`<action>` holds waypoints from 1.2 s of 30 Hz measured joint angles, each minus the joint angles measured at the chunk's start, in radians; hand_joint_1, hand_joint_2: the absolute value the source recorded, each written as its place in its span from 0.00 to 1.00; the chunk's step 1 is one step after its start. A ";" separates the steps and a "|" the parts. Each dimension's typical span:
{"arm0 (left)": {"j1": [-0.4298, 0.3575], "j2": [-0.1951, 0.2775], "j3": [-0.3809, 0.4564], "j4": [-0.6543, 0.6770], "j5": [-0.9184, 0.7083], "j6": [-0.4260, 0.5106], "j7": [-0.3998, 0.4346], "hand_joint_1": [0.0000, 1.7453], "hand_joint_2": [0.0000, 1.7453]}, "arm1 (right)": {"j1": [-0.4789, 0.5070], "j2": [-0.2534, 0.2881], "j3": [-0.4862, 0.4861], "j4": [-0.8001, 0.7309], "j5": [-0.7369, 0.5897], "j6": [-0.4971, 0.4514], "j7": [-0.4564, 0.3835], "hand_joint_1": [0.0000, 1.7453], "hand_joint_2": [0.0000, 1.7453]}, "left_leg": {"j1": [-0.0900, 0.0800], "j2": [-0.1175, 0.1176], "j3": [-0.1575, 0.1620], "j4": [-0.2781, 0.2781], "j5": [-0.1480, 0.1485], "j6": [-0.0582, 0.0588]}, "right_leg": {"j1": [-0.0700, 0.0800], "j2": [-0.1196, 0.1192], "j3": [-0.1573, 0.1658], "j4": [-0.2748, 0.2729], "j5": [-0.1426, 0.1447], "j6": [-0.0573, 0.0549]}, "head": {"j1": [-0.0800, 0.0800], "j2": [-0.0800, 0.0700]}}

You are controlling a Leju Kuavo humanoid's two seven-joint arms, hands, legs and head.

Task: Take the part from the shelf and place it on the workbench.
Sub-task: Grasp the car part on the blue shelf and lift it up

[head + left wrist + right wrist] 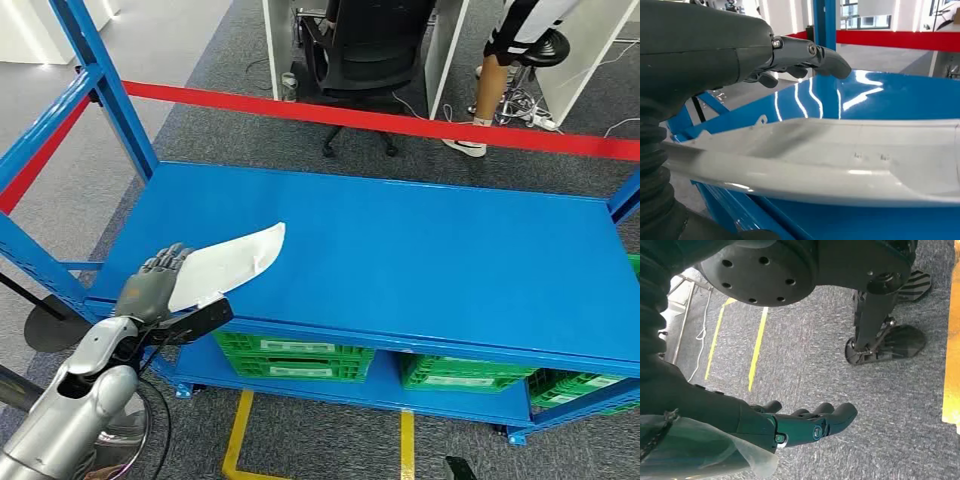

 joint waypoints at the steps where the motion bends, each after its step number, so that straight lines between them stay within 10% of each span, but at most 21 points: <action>1: -0.002 -0.001 -0.001 0.006 0.001 0.000 0.000 0.00 1.00 | 0.000 0.000 0.000 0.000 0.001 0.000 0.000 0.00 1.00 | 0.000 0.000 0.000 0.000 0.000 0.000 | 0.000 0.000 0.000 0.000 0.000 0.000 | 0.000 0.000; 8: -0.024 -0.016 -0.011 0.077 0.009 0.009 0.000 0.09 1.00 | -0.003 0.002 0.000 0.000 0.010 0.000 0.000 0.00 1.00 | 0.000 0.000 0.000 0.000 0.000 0.000 | 0.000 0.000 0.000 0.000 0.000 0.000 | 0.000 0.000; 14: -0.032 -0.025 -0.010 0.117 0.017 0.029 -0.004 0.99 1.00 | -0.005 0.002 0.000 0.000 0.014 0.000 0.000 0.00 1.00 | 0.000 0.000 0.000 0.000 0.000 0.000 | 0.000 -0.001 0.000 0.000 0.000 0.000 | 0.000 0.000; 36: 0.011 -0.042 0.020 0.055 0.026 0.123 -0.094 1.00 1.00 | 0.002 0.002 -0.016 0.000 0.023 -0.002 0.000 0.00 1.00 | 0.000 -0.002 -0.001 0.000 0.006 0.000 | 0.000 -0.002 -0.001 0.001 0.006 0.000 | 0.000 0.000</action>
